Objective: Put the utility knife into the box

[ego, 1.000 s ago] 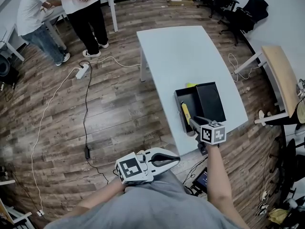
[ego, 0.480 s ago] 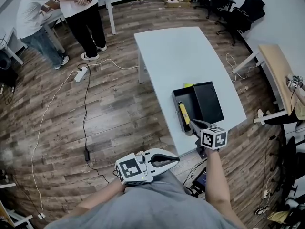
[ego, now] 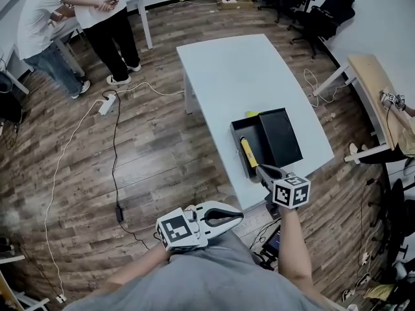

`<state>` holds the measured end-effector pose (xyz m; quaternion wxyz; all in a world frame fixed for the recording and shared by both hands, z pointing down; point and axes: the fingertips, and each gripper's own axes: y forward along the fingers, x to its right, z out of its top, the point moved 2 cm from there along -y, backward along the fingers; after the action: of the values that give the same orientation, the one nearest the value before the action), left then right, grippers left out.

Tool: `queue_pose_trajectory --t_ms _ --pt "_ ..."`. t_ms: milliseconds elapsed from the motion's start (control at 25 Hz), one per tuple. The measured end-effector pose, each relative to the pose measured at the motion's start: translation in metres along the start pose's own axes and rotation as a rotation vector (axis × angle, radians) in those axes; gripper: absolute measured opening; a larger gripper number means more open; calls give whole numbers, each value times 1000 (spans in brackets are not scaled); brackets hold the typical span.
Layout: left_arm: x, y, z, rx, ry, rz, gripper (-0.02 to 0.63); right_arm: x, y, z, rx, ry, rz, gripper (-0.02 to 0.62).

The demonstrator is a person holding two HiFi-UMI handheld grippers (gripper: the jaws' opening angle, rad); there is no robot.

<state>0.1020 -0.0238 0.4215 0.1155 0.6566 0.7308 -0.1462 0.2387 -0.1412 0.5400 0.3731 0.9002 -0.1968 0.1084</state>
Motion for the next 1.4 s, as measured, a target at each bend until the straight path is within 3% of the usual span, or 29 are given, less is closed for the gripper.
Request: queue_pose_trajectory --t_ms 840,1400 --pt "-4 6 1 -12 -3 -30 18 -33 -28 8 102 32 44 32" --pt "-11 2 -5 -17 -1 1 18 -58 -34 14 159 32 97 34"
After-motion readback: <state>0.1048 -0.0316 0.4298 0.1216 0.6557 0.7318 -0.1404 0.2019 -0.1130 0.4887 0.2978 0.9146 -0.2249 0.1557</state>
